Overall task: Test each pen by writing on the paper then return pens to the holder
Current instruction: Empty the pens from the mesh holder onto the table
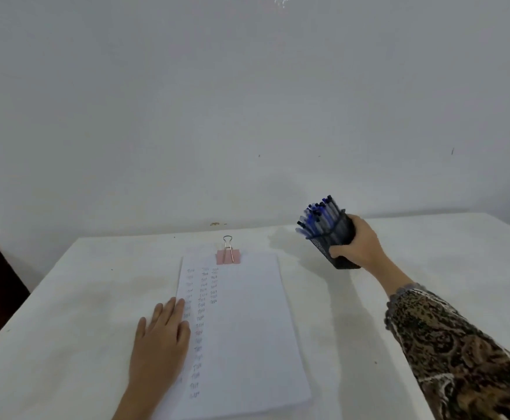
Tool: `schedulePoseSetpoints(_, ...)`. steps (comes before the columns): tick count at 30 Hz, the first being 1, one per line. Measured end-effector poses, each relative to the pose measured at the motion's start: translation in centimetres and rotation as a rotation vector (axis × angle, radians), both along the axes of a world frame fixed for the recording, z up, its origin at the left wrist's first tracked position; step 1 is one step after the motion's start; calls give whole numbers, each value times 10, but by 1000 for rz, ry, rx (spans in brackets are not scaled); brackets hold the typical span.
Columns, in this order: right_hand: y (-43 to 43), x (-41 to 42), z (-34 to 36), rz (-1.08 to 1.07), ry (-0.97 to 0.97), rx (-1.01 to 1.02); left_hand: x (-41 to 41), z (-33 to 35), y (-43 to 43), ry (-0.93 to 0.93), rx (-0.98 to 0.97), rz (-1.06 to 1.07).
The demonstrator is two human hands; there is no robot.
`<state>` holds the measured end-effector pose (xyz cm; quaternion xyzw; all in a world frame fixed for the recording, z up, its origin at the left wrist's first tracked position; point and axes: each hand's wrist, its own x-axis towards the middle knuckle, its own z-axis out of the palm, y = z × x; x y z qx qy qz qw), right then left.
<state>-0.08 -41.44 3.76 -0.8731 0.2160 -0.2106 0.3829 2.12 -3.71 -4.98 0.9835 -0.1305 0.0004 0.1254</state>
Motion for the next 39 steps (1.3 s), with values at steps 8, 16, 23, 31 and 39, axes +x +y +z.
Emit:
schedulePoseSetpoints(8, 4, 14, 29, 339, 497, -518, -3, 3, -1, -4, -40, 6)
schedulePoseSetpoints(16, 23, 35, 38, 398, 597, -639, -4, 1, 0, 0, -103, 12)
schedulePoseSetpoints(23, 16, 28, 43, 396, 723, -510, 0, -4, 2, -13, -65, -7)
schedulePoseSetpoints(31, 12, 14, 44, 367, 778, -637, 3, -8, 4, -11, -26, -18)
schedulePoseSetpoints(39, 4, 3, 40, 280, 789, -645, 2, -6, 4, -12, -75, -16)
